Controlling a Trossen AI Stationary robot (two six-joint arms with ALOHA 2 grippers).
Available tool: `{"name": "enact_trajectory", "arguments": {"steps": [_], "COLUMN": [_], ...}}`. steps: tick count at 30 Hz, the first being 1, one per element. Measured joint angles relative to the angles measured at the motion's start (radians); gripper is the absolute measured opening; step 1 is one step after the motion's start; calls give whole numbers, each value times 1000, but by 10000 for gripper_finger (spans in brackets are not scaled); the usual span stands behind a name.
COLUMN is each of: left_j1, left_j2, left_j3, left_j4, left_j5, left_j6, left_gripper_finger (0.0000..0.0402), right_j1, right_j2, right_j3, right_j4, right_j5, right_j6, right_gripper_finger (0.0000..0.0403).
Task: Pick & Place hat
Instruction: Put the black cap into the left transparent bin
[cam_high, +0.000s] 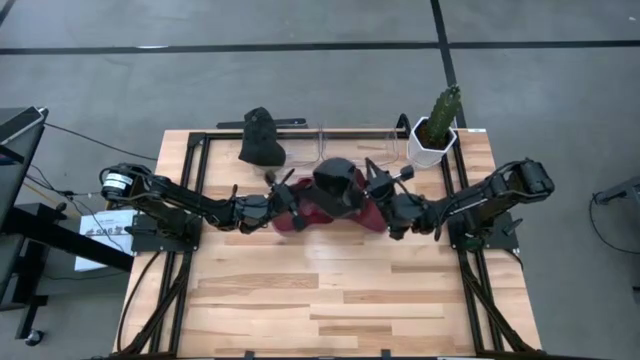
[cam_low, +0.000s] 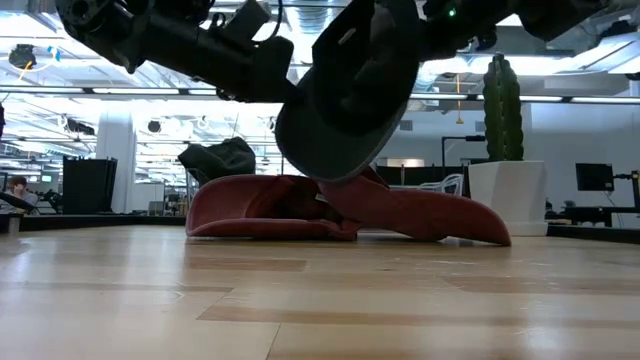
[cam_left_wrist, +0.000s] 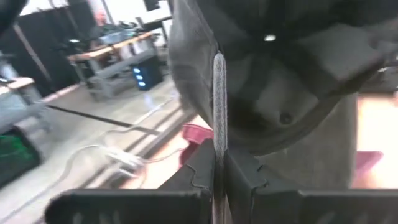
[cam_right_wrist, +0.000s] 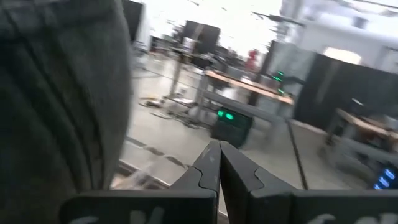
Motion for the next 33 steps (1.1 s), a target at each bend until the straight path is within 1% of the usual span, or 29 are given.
{"name": "enact_trajectory", "arguments": {"steps": [3,5,8,12,13,17,21,26,30,33], "left_j1": [0,0,0,-3,-4,-14,-28,-99,-170,-206], "left_j2": [-1,-1,-1,-1,-1,-1,-10,-95,-203,-277], "left_j3": [0,0,0,0,0,0,-1,-1,-1,-1], "left_j4": [1,1,1,-2,-3,-4,-8,-39,-175,-304], "left_j5": [-52,-69,-76,-86,-87,-87,-86,-81,-82,-129], "left_j6": [27,35,49,50,50,50,53,54,26,-30], "left_gripper_finger": [20,21,20,20,20,20,20,20,19,19], "right_j1": [21,29,34,13,2,-42,-75,-92,-93,-93], "right_j2": [0,0,0,0,0,0,-1,-1,-1,-1], "right_j3": [0,0,0,0,0,-5,-5,-5,-6,-6], "right_j4": [1,31,88,95,94,68,-16,-63,-67,-67], "right_j5": [-81,-82,16,212,234,242,243,243,243,243], "right_j6": [-5,-26,-83,-113,-115,-64,-10,0,-1,0], "right_gripper_finger": [0,0,0,0,0,0,0,0,0,0]}}
